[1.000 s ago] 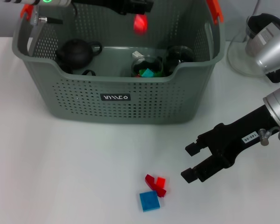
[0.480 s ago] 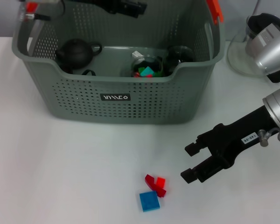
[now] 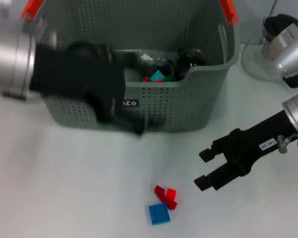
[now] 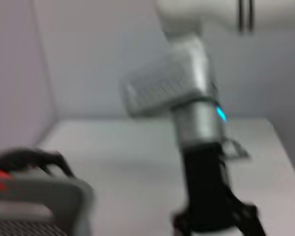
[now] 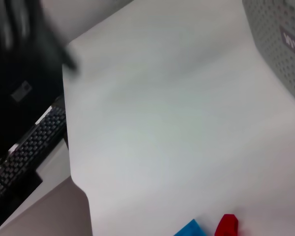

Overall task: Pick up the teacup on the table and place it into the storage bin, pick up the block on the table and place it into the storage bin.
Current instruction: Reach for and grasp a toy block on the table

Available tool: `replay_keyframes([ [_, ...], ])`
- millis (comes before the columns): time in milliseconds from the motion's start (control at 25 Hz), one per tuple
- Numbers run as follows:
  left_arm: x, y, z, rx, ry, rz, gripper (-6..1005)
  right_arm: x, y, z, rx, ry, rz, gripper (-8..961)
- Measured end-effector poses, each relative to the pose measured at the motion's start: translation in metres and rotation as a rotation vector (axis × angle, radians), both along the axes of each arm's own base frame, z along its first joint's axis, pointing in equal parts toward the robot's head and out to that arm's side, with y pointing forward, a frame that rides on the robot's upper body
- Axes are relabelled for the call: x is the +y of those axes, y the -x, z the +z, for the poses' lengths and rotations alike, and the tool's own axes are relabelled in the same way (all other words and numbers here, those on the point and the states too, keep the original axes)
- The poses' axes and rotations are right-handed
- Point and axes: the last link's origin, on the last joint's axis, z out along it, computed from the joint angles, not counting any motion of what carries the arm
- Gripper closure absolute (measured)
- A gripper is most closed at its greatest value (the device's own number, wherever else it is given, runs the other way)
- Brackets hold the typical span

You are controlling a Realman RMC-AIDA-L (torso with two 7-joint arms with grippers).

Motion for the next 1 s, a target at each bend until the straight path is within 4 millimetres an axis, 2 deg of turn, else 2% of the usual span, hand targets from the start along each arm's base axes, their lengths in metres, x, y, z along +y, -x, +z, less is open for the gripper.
replay_keyframes([
  [240,-0.017,0.017,-0.033,0.172,0.143,0.021,33,0.001,0.001,0.001,-0.001,-0.004,0.002,14],
  [600,-0.022,0.015,-0.074,0.428,0.251,0.062,34,0.006,0.008,0.002,-0.004,-0.009,0.013,15],
  [1000,-0.024,0.012,-0.116,0.561,0.293,0.124,33,0.003,0.005,0.001,-0.025,0.008,0.026,14],
])
